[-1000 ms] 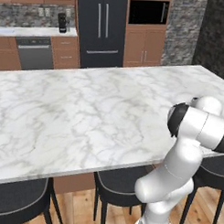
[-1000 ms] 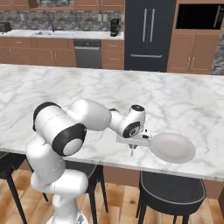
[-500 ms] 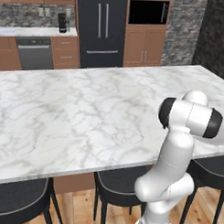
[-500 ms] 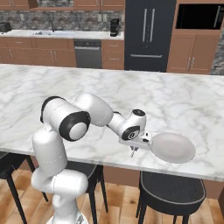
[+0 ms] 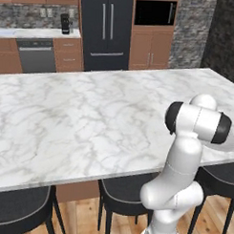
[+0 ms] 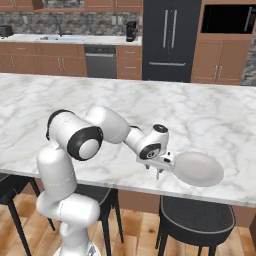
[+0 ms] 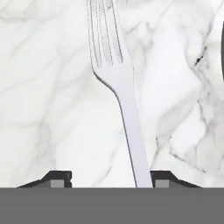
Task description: Take the fork and place it on the left side of the plate. Then take the spoon and place it on the right side of the plate. Make sure they're directly next to the plate.
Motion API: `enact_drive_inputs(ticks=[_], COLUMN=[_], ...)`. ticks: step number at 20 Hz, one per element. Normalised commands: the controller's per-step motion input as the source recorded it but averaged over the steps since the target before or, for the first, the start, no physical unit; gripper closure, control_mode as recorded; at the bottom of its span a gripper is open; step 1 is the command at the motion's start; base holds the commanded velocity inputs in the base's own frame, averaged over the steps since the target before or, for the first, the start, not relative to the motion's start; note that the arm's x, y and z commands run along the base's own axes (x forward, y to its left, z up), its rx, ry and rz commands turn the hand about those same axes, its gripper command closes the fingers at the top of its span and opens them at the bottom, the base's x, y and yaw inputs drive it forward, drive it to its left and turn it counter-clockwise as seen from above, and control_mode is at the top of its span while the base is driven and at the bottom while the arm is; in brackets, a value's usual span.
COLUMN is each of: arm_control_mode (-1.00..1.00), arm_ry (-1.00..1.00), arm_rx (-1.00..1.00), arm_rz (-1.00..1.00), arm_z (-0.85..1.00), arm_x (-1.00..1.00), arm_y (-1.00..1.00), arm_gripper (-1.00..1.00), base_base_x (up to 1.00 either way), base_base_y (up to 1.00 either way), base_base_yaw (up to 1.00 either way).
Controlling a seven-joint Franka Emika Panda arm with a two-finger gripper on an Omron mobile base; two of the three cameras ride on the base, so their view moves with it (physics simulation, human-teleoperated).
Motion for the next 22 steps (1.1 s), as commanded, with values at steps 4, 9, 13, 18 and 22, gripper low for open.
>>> enact_drive_inputs(ticks=[4, 9, 13, 18, 22], arm_control_mode=[-1.0, -1.0, -1.0, -1.0, -1.0], arm_ry=[-0.09, -0.1, -0.04, -0.04, -0.07], arm_rx=[0.0, -0.05, -0.06, -0.06, -0.05], arm_rz=[0.0, 0.0, 0.0, 0.0, 0.0], arm_z=[0.47, 0.89, 0.6, 0.52, 0.69], arm_x=[-0.25, -0.34, -0.27, -0.3, -0.57], arm_y=[0.0, 0.0, 0.17, 0.35, 0.45], arm_gripper=[-1.0, -1.0, -1.0, -1.0, -1.0], base_base_x=[0.0, 0.0, 0.0, 0.0, 0.0], base_base_y=[0.0, 0.0, 0.0, 0.0, 0.0], base_base_yaw=[0.0, 0.0, 0.0, 0.0, 0.0])
